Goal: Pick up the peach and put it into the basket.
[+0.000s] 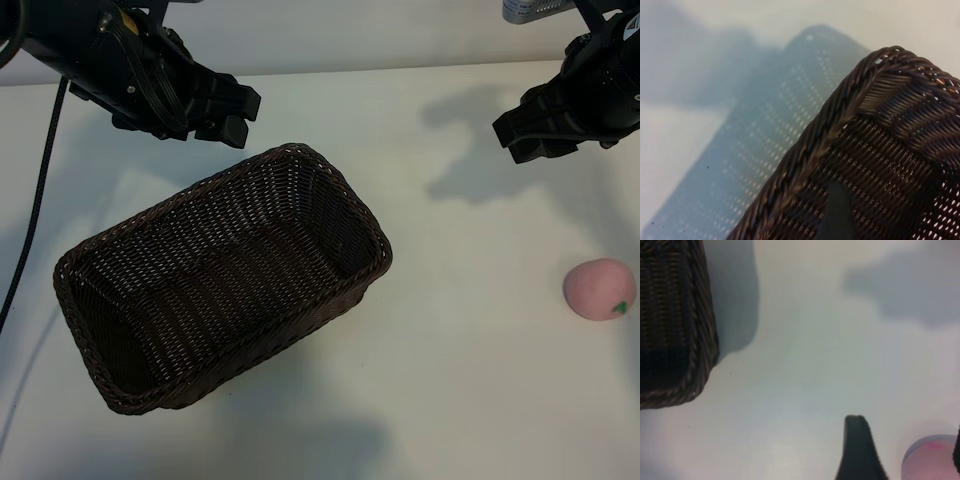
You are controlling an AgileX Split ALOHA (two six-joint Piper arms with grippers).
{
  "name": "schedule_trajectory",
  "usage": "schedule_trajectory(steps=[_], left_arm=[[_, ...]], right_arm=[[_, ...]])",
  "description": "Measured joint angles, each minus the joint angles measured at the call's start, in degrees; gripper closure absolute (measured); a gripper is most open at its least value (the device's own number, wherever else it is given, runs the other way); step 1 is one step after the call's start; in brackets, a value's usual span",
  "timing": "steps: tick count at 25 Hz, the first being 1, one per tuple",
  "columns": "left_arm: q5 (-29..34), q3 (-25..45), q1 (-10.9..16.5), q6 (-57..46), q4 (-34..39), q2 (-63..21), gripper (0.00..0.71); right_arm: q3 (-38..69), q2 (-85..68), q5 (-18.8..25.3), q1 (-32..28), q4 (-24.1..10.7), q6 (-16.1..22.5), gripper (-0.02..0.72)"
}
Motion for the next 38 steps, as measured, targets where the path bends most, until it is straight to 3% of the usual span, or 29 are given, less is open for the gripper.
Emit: schedule_trajectory(steps=[8,17,23,28,38], left_arm=[[-4.38,0.0,0.0,0.31,0.0,0.0,0.118],[-4.93,0.0,0.0,-0.17,-0.17,0.0,0.118],[3.82,0.8,0.0,-6.5,5.74,-2.09,0.118],[4.24,10.2,0.0,-17.22,13.01,-10.32,0.118],[0.98,33.26,0.0,-36.33,17.69,-24.57,0.118]], right_arm=[[0.0,0.0,0.0,0.0,-0.04,0.0,0.244],[0.0,0.0,0.0,0.0,-0.11,0.0,0.244],[0.0,0.0,0.0,0.0,-0.18,0.0,0.244],[0.0,0.0,0.0,0.0,-0.18,0.0,0.244],[0.0,0.0,0.0,0.0,-0.18,0.0,0.244]])
